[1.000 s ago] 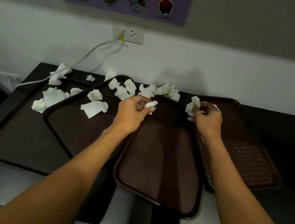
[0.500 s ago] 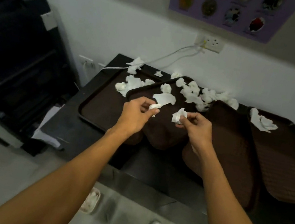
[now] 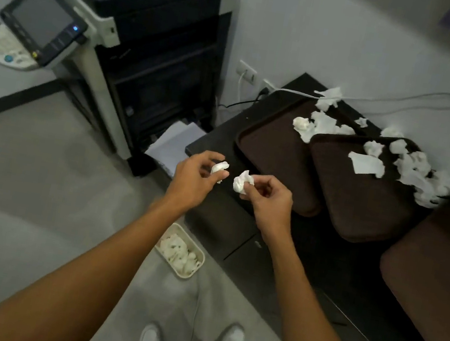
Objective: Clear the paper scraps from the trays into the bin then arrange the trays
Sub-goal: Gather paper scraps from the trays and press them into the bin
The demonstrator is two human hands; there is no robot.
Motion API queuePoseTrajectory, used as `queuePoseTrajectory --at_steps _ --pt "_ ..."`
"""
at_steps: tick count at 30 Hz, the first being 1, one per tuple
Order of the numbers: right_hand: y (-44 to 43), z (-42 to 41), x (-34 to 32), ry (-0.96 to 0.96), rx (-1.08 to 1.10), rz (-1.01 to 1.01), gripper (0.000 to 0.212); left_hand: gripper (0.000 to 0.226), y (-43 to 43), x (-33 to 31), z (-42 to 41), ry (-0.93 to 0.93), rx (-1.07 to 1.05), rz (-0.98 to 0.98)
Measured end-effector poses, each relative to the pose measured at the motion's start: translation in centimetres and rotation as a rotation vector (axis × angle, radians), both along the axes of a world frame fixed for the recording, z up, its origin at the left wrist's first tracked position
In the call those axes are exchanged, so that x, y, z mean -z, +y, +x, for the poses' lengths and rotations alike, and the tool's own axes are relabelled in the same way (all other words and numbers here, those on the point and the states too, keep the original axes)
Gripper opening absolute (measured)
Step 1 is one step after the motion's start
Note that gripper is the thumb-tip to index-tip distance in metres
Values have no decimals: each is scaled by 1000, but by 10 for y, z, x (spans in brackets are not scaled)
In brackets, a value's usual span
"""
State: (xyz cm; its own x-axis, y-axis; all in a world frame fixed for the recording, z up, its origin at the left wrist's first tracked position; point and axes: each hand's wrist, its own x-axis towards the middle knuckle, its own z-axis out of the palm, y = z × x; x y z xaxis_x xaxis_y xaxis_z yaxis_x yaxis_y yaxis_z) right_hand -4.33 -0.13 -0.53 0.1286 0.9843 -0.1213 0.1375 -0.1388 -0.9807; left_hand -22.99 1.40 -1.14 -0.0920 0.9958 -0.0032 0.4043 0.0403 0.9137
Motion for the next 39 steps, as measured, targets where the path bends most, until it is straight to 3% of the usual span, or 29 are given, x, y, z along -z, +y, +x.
queuePoseTrajectory --at_steps 6,11,23,33,39 --pt "-4 -47 55 -185 -156 -23 19 42 -30 64 -34 -42 -236 -164" --pt "-11 -62 114 -255 -233 -91 15 26 -54 125 -44 9 -315 -301" --pt "5 -69 317 -417 -298 -298 7 28 -61 295 -61 27 -378 -496" --pt "3 -80 472 -566 -344 -335 12 28 -58 431 -75 14 -388 -566" --pt "-11 -71 538 -805 -619 -472 50 26 -67 482 -80 40 -367 -595"
